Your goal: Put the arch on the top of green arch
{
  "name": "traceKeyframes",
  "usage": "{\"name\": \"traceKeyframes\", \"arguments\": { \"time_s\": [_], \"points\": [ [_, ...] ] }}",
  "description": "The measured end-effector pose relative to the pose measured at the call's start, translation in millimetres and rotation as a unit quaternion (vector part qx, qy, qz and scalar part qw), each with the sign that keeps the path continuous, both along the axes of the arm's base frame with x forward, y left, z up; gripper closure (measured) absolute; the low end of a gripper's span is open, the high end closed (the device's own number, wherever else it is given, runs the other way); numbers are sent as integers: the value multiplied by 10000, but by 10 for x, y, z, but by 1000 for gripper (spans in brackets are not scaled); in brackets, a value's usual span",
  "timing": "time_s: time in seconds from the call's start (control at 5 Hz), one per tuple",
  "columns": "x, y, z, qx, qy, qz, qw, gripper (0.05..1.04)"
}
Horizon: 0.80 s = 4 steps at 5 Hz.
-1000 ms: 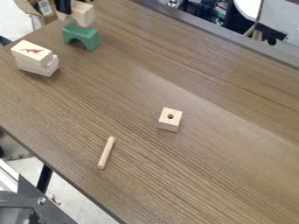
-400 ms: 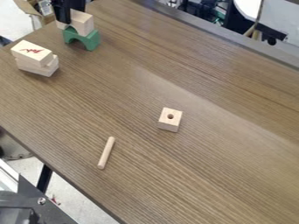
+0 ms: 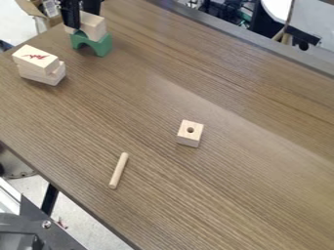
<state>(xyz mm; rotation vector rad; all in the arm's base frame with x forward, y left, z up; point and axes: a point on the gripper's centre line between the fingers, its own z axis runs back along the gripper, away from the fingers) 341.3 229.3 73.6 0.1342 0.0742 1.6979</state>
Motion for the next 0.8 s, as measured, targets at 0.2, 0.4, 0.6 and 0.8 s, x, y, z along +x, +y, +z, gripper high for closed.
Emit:
{"name": "traceKeyframes", "arguments": {
  "time_s": [0.2, 0.4, 0.6, 0.8],
  "points": [
    [4, -5, 1, 38, 18, 14, 10000, 76],
    [17, 0, 21, 57, -20, 54, 10000, 84],
    [41, -16, 201, 175, -212, 61, 9996, 84],
    [46, -158, 489, 308, -449, -67, 9985, 84]
  ]
}}
